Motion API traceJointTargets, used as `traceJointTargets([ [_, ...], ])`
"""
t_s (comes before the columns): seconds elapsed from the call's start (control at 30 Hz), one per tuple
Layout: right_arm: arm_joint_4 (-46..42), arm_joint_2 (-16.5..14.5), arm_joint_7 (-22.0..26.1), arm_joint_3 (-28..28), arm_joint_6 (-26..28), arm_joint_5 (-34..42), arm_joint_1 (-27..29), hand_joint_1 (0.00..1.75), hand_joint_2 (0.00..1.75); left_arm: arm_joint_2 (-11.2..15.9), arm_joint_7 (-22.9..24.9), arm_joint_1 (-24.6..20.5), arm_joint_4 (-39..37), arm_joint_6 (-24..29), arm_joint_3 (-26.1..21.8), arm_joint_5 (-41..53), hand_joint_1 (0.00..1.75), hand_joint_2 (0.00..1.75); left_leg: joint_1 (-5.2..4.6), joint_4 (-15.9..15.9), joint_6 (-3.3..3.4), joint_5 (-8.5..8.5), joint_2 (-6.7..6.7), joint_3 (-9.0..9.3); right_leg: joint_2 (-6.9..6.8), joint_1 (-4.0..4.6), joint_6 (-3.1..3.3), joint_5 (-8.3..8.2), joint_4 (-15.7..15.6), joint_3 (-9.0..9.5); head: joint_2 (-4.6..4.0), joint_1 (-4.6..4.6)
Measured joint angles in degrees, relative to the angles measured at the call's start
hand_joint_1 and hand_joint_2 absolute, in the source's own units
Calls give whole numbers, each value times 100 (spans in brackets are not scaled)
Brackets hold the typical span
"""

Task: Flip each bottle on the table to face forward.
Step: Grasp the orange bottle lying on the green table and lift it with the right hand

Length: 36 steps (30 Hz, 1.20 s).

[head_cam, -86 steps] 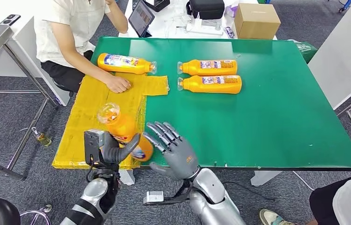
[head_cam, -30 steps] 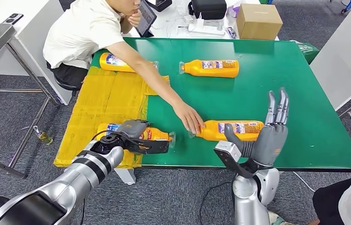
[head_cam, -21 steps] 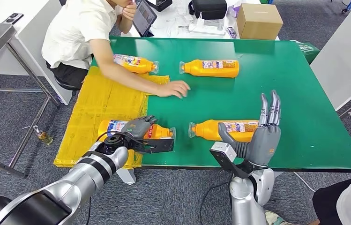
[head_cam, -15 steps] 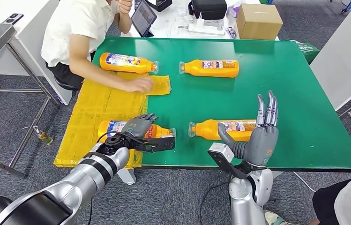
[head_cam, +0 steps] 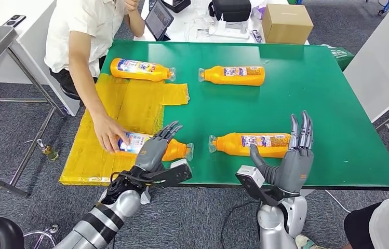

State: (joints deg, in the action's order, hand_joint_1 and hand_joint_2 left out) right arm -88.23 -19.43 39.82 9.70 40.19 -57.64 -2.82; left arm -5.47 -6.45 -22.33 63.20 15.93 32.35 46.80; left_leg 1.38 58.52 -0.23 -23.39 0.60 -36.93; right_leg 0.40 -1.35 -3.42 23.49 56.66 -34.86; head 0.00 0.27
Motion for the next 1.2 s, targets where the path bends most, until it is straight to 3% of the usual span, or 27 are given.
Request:
traceJointTargets([
  [0.43, 285, 44, -1, 125, 0, -232, 8, 0, 175, 212, -732, 806, 1374, 707, -250, -933, 0, 175, 0, 0, 2, 1, -1, 0, 0, 0, 0, -2, 0, 1, 0, -1],
  [0.6, 967, 192, -180, 331, 0, -777, -55, 0, 175, 248, -1269, 1310, 2142, 788, -472, -2105, 0, 175, 0, 0, 1, 0, 0, -1, 0, 0, 0, 0, 0, 0, 0, -1],
  [0.7, 1211, 400, -627, 409, 0, -1152, -60, 0, 175, 244, -1677, 1647, 2619, 678, -671, -3238, 0, 175, -1, 0, 1, 0, 1, -1, -1, 0, 0, 0, -1, 0, 0, 1],
  [0.83, 1510, 767, -1342, 400, 0, -1422, -137, 0, 175, 203, -1951, 1903, 3029, 595, -887, -4041, 0, 175, -2, 0, 2, 0, 2, -3, -1, -1, 0, -1, -2, 2, 0, 0],
  [1.03, 2474, 1497, -2508, 104, 0, -1494, -553, 0, 175, 187, -2044, 2121, 3325, 389, -977, -4538, 0, 175, -2, 0, 3, 2, 1, 0, -1, -1, -2, -4, -2, 3, 0, -2],
  [1.2, 3303, 2045, -2814, -94, 1, -1572, -854, 0, 175, 165, -2032, 2260, 3378, 337, -1005, -4736, 0, 175, -2, 1, 5, 3, 13, -3, -5, -1, -3, -4, -2, 5, 0, -1],
])
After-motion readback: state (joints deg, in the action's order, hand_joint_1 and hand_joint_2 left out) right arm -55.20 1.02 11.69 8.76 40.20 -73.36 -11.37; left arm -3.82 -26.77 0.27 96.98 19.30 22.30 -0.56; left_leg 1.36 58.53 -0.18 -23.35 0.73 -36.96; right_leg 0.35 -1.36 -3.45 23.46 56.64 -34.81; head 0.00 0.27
